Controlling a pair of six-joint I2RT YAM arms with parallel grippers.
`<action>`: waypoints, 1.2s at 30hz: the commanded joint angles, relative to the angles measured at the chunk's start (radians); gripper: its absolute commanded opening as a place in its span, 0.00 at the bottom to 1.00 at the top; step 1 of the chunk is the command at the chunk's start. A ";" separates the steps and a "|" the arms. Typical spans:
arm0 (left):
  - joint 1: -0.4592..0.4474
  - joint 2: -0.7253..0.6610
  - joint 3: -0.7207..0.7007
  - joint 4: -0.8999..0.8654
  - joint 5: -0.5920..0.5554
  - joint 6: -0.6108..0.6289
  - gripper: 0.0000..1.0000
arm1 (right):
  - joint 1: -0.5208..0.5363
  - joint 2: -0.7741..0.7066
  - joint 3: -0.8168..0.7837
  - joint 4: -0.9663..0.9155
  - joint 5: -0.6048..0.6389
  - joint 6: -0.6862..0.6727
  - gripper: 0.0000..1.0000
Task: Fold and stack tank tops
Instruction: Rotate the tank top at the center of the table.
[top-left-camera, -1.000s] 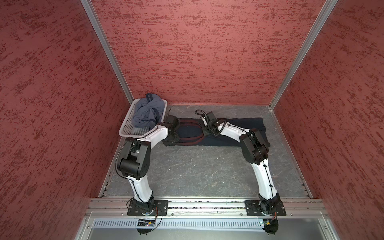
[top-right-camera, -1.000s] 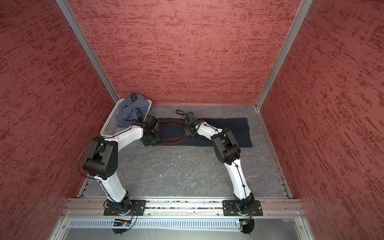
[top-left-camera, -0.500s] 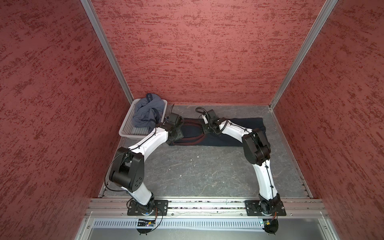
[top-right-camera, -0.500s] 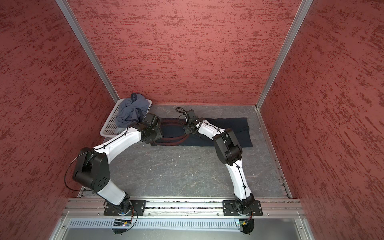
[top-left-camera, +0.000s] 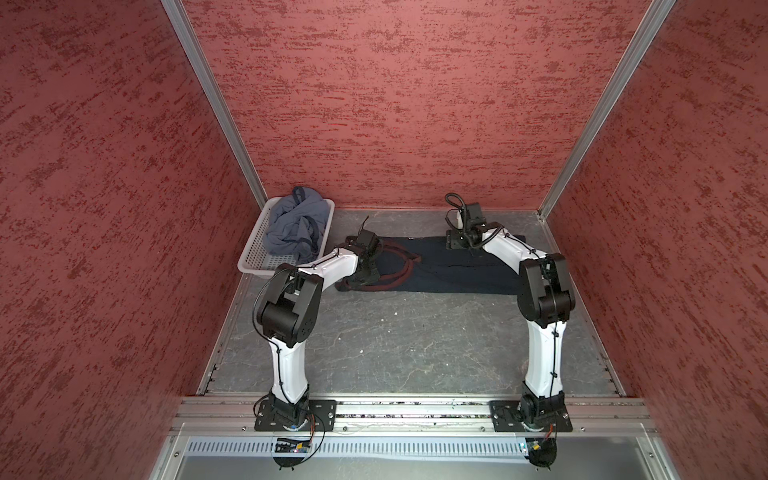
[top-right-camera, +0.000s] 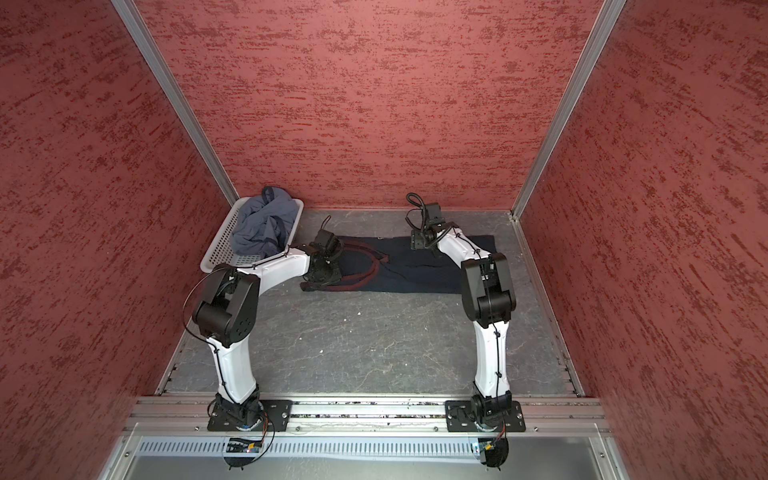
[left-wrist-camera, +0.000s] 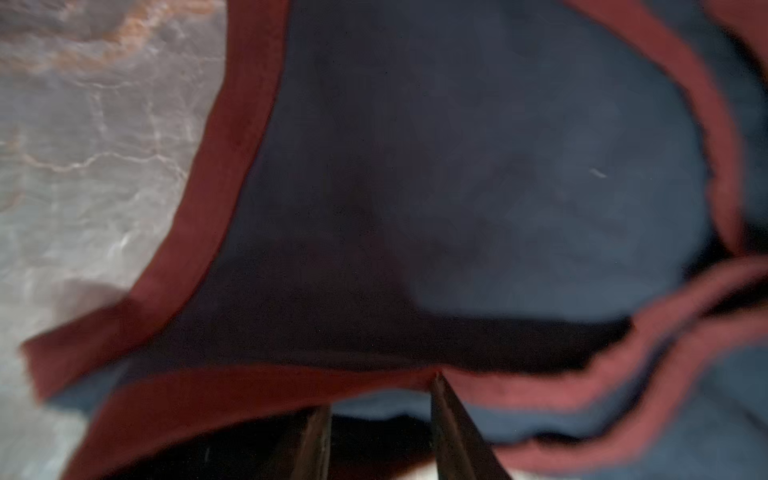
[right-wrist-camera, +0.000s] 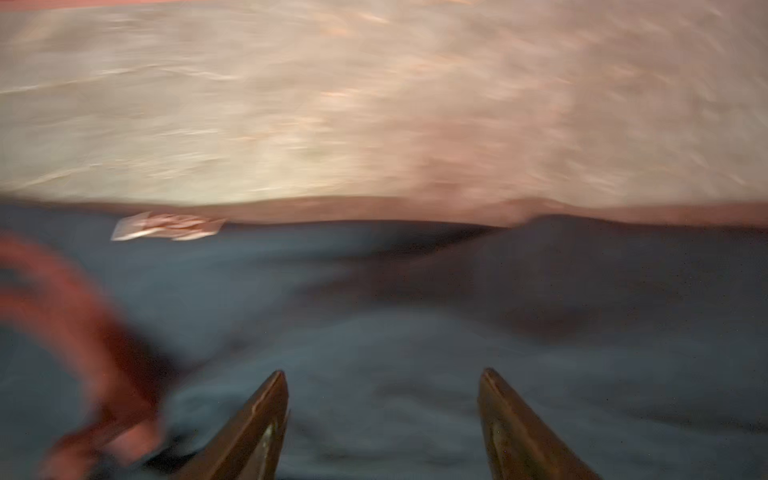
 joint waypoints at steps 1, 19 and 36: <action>0.015 0.045 0.045 -0.002 -0.014 0.014 0.39 | -0.049 0.054 0.036 -0.077 0.036 0.061 0.74; 0.066 0.307 0.388 -0.110 -0.033 0.119 0.38 | -0.085 -0.283 -0.596 0.052 -0.105 0.328 0.74; 0.011 0.562 1.130 -0.303 0.043 0.293 0.66 | 0.297 -0.782 -0.869 -0.006 -0.036 0.527 0.79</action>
